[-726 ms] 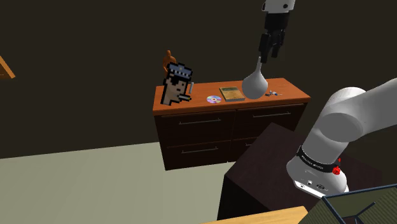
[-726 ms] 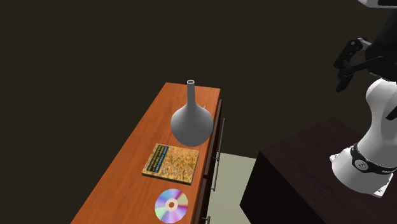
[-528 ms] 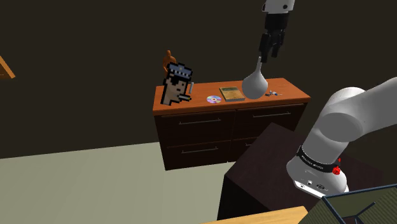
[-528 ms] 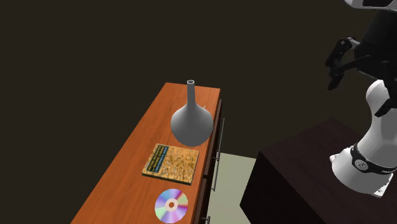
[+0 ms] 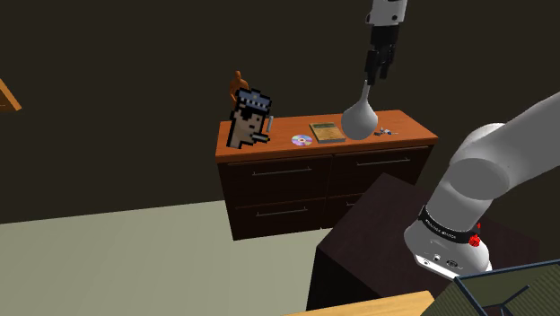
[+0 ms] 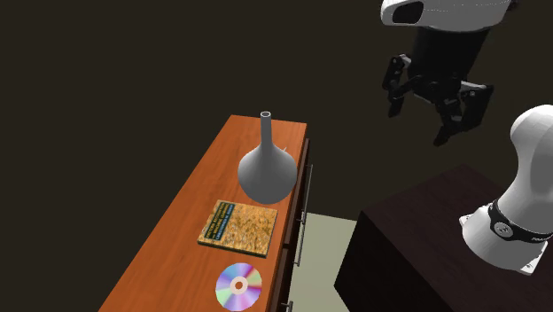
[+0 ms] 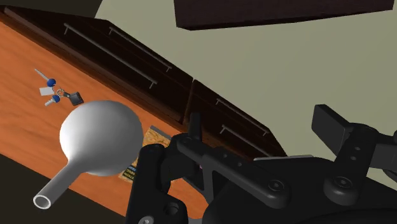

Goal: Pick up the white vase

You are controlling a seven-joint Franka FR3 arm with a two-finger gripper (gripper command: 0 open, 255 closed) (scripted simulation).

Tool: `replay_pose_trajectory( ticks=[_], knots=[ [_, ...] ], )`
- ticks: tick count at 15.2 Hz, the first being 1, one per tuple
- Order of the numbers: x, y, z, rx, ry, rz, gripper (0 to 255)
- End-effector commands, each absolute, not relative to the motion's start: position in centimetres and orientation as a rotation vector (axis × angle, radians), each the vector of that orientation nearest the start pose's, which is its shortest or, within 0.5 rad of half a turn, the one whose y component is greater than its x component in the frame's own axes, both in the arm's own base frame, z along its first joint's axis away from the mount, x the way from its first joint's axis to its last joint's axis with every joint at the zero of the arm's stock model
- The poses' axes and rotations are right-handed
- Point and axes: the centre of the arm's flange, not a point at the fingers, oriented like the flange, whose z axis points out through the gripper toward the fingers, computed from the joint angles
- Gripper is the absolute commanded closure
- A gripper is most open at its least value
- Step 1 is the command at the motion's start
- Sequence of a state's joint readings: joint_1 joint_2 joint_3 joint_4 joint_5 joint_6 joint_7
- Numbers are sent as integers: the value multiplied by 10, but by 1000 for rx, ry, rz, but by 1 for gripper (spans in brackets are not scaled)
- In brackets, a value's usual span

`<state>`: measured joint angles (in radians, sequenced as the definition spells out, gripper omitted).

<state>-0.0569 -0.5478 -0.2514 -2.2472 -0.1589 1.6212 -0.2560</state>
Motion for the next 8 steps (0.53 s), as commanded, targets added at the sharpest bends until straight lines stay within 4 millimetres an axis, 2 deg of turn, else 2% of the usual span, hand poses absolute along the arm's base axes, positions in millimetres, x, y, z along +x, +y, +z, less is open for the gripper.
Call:
replay_pose_trajectory(
  ticks=[1,8],
  knots=[
    [367,-172,550,-3143,-23,161,0],
    [410,-252,529,-3141,-72,200,0]
  ],
)
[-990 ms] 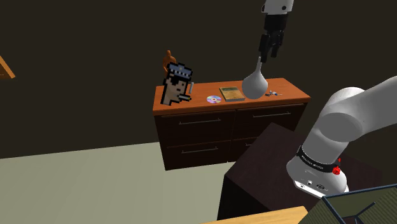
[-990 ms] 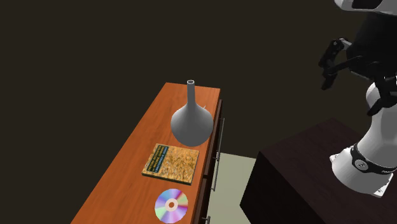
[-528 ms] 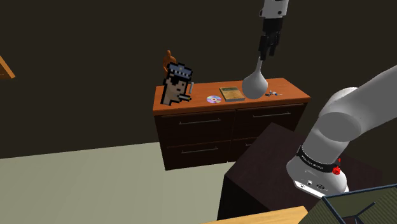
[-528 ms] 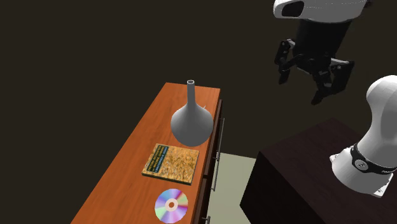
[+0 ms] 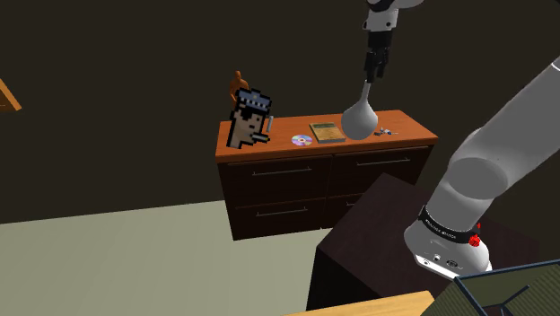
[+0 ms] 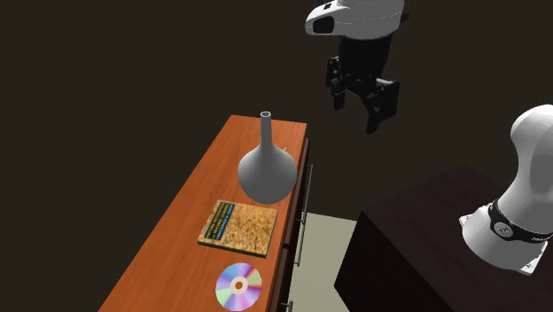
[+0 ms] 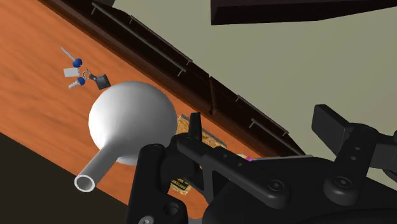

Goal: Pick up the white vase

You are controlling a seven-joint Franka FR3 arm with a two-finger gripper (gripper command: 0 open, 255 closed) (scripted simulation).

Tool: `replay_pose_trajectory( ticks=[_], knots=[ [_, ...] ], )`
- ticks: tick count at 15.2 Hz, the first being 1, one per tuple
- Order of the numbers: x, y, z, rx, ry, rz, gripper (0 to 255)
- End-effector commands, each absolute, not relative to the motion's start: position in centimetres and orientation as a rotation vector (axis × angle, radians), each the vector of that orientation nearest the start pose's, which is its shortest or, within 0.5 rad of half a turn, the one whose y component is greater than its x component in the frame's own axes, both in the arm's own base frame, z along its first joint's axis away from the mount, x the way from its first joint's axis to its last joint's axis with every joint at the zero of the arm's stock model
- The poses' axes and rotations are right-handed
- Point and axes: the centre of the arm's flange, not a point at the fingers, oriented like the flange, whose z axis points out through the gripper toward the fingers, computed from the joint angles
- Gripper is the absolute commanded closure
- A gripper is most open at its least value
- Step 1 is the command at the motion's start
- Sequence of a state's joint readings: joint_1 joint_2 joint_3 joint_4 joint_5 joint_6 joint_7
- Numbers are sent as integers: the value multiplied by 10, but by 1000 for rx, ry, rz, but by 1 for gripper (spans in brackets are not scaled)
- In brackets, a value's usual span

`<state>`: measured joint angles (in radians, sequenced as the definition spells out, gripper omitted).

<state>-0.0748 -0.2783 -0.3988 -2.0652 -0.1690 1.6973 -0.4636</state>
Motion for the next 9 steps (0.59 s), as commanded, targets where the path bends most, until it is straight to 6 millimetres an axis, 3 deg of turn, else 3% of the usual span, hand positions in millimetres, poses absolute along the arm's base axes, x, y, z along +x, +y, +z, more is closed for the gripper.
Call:
replay_pose_trajectory(
  ticks=[1,9],
  knots=[
    [417,-263,526,-3140,-80,206,0],
    [469,-353,500,-3136,-136,251,0]
  ],
)
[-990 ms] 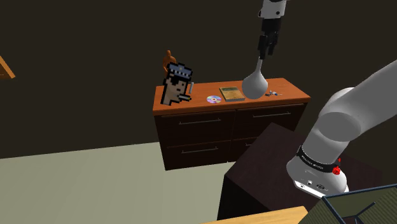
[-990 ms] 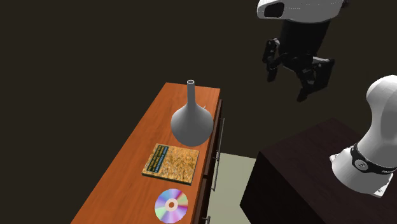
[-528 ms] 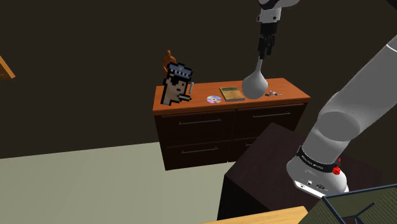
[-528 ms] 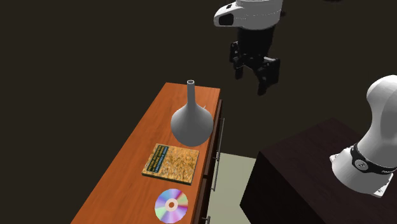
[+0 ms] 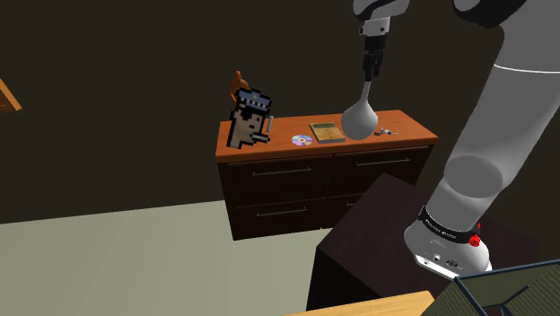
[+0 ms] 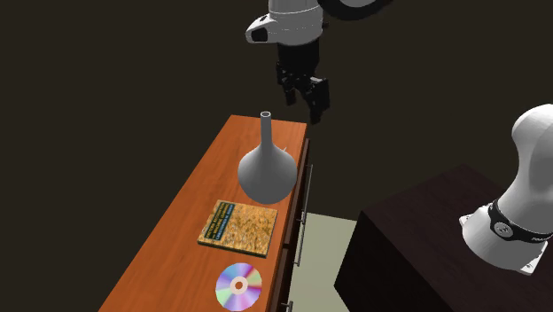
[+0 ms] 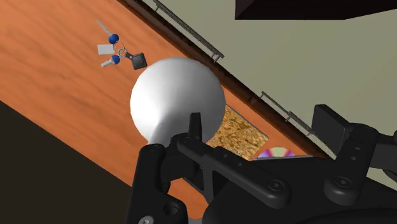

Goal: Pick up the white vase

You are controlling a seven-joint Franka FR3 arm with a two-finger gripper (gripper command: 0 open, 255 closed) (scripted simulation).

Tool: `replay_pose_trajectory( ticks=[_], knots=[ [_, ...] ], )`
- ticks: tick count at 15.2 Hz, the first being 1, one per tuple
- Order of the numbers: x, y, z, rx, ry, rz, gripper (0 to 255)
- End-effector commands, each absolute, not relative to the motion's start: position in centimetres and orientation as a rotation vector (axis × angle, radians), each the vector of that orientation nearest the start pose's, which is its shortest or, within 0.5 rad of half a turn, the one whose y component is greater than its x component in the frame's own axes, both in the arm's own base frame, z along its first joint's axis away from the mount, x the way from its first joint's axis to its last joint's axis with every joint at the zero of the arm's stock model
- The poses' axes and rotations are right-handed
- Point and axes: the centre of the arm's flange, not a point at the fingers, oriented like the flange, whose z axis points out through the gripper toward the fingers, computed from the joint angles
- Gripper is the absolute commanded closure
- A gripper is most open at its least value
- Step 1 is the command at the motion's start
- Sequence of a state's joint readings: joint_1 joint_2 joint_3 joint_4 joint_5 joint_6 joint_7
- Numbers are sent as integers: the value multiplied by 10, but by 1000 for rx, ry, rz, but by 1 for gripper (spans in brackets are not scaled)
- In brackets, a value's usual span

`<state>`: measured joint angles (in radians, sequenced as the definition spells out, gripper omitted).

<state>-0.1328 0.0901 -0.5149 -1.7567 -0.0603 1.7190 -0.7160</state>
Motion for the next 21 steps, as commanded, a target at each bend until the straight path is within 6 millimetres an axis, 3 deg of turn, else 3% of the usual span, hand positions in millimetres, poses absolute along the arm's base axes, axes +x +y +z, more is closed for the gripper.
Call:
replay_pose_trajectory(
  ticks=[1,7,15,17,18,21],
  knots=[
    [476,-364,496,-3136,-143,256,0],
    [517,-430,476,-3131,-186,289,0],
    [519,-433,435,-3131,-188,291,0],
    [519,-433,435,-3131,-188,291,0],
    [519,-433,435,-3131,-188,291,255],
    [519,-433,435,-3131,-188,291,255]
  ],
)
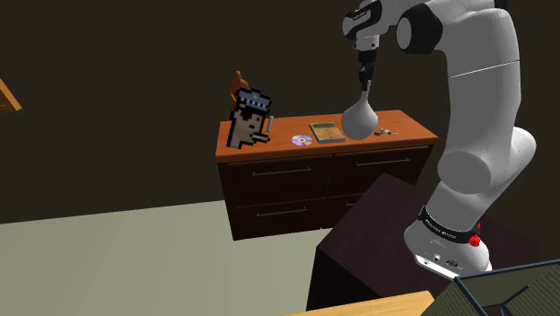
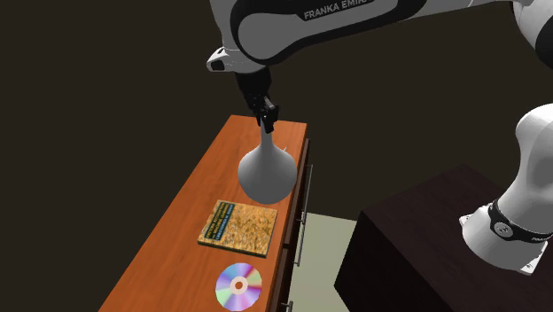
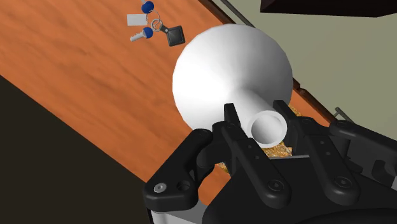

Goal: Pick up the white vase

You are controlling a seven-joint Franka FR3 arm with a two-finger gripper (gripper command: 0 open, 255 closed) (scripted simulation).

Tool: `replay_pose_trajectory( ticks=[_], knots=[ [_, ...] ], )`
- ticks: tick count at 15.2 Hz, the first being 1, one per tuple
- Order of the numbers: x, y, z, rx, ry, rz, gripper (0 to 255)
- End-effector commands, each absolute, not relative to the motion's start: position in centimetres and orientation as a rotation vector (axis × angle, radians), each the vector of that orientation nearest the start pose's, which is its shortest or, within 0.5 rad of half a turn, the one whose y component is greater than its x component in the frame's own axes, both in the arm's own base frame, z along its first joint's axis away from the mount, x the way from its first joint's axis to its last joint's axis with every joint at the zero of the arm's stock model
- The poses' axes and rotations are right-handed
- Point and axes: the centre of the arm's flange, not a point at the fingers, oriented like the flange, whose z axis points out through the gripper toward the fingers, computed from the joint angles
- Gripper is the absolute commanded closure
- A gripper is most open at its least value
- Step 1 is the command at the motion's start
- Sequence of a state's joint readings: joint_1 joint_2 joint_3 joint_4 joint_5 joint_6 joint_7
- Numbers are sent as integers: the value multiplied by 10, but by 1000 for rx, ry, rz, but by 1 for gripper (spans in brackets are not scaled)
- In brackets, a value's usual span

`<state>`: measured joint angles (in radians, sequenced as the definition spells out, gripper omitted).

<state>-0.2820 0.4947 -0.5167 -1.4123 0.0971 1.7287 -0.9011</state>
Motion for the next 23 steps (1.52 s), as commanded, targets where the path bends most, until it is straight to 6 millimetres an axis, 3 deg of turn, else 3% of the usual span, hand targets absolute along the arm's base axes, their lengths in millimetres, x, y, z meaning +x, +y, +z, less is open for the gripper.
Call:
replay_pose_trajectory(
  ticks=[1,6,21,23],
  knots=[
    [519,-433,435,-3131,-188,291,255],
    [519,-433,435,-3131,-188,291,255],
    [519,-433,514,-3131,-188,291,255],
    [519,-433,515,-3131,-188,291,255]
  ],
)
